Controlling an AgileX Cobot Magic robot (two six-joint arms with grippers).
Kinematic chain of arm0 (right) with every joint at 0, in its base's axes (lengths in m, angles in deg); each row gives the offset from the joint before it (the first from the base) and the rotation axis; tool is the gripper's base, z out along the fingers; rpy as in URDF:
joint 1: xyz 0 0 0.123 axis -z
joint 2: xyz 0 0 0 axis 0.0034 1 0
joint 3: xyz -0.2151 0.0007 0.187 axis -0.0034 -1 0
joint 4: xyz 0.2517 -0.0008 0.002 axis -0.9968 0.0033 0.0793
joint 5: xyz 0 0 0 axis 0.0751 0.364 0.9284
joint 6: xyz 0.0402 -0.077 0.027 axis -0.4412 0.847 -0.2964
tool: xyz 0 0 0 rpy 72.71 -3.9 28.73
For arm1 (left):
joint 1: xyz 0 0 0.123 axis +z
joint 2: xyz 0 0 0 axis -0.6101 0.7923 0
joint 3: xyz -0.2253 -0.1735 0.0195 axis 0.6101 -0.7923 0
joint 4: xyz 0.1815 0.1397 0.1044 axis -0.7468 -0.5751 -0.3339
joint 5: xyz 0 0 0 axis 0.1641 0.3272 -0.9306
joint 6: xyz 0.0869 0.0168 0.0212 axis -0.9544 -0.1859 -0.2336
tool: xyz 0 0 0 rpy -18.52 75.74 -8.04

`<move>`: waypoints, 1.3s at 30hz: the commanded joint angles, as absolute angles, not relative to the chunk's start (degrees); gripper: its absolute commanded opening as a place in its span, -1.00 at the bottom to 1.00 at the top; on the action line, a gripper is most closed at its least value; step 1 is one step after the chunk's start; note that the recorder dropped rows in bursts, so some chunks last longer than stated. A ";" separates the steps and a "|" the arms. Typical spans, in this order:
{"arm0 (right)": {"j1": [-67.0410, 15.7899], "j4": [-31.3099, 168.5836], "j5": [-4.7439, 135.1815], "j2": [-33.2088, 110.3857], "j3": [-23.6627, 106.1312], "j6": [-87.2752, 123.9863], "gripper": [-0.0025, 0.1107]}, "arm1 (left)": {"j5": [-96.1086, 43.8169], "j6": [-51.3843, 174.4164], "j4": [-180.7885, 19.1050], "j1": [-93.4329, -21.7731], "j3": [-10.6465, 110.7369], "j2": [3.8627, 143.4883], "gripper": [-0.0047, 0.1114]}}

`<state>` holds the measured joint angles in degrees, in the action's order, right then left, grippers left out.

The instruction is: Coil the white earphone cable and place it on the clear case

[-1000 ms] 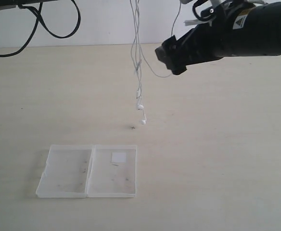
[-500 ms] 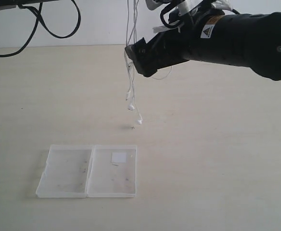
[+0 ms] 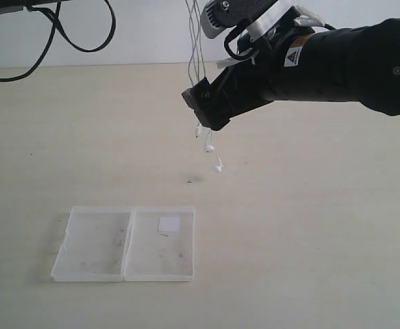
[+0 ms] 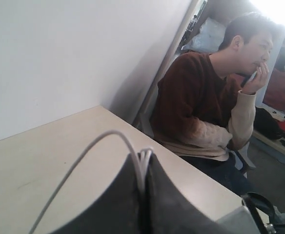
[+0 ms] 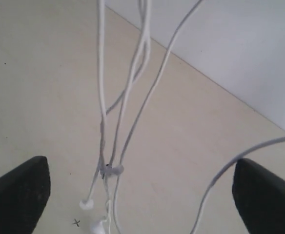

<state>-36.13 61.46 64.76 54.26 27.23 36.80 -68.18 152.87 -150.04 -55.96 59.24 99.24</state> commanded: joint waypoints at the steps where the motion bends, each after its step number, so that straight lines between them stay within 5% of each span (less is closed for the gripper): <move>1: -36.21 61.56 65.55 54.06 27.59 37.18 0.74 | -67.94 152.98 -149.05 -55.82 59.51 99.23 -0.92; 32: -32.75 61.67 75.58 49.03 27.59 29.95 0.74 | -69.58 153.11 -146.80 -55.82 59.51 99.23 -0.92; 39: -32.75 59.68 66.63 49.64 27.59 27.94 0.74 | -69.58 153.22 -146.11 -55.82 59.51 99.23 -0.92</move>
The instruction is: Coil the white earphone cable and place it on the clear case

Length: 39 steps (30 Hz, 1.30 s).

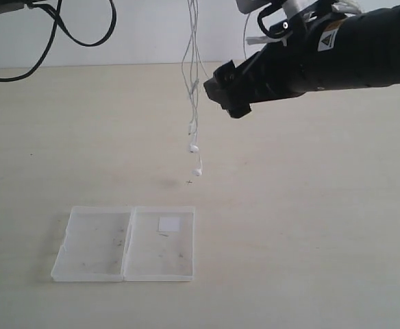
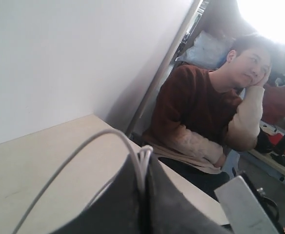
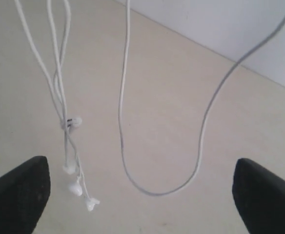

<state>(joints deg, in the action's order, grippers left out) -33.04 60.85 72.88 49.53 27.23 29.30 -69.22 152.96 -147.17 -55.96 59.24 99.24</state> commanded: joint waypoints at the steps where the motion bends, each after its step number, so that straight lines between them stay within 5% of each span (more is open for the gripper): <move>1: -32.75 59.41 64.84 49.92 27.59 27.26 0.74 | -69.58 153.22 -146.11 -55.82 59.51 99.23 -0.92; 39: -35.53 59.10 47.31 60.39 27.59 26.49 0.73 | -72.18 154.66 -143.37 -55.82 59.51 99.23 -0.92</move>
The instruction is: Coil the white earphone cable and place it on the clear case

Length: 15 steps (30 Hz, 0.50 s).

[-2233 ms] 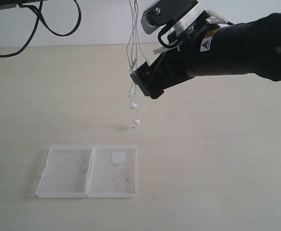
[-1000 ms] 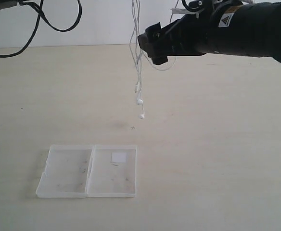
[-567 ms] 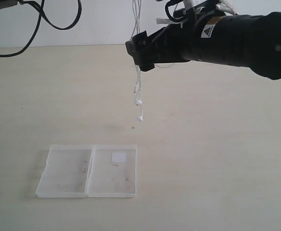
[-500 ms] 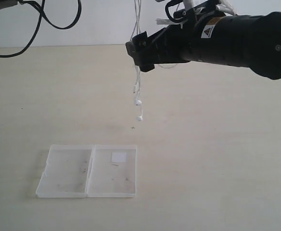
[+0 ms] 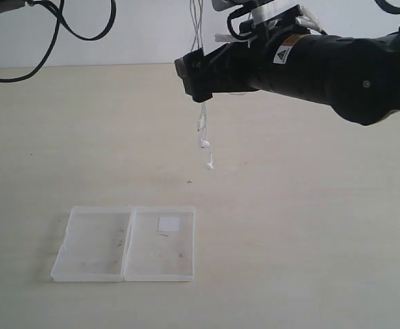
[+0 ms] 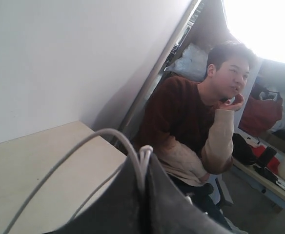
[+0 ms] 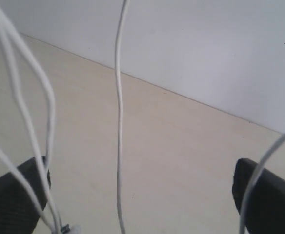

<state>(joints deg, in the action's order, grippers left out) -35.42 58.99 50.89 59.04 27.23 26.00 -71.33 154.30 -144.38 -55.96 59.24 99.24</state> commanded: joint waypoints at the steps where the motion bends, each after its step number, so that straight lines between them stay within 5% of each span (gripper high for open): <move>1: -35.53 59.10 46.45 60.65 27.59 26.49 0.72 | -72.18 154.66 -143.37 -55.82 59.51 99.23 -0.92; 11: -35.53 58.68 39.99 61.69 27.59 25.87 0.44 | -72.18 154.66 -143.37 -55.82 59.51 99.23 -0.92; 15: -35.53 58.68 39.99 62.37 27.59 25.11 0.10 | -72.18 154.78 -143.37 -55.82 59.51 99.23 -0.92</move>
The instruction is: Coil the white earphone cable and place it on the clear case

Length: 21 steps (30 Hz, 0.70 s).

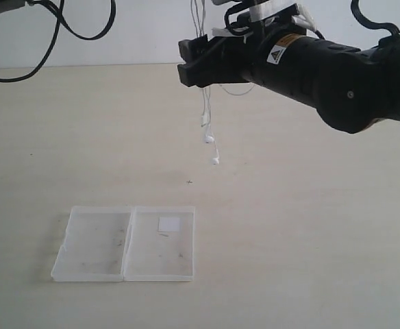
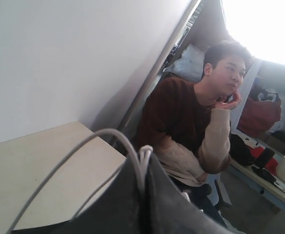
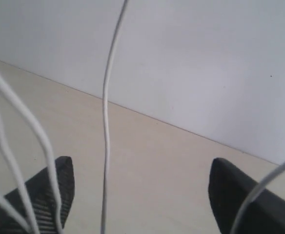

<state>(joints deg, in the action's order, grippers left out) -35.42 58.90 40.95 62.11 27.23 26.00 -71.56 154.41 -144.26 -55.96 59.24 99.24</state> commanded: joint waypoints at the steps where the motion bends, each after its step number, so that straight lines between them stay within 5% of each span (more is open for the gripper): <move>1: -35.53 58.68 39.99 62.23 27.59 24.98 -0.01 | -72.18 154.78 -143.37 -55.82 59.51 99.23 -0.92; 5: -35.53 58.68 40.21 61.75 27.59 24.98 -0.68 | -72.18 154.78 -143.37 -55.82 59.51 99.23 -0.92; 8: -35.53 58.68 40.51 61.51 27.59 24.98 -0.93 | -72.18 154.78 -143.37 -55.82 59.51 99.23 -0.92; 21: -35.53 61.23 58.28 50.77 27.59 25.20 -0.96 | -62.88 156.45 -148.61 -55.82 59.51 99.23 -0.92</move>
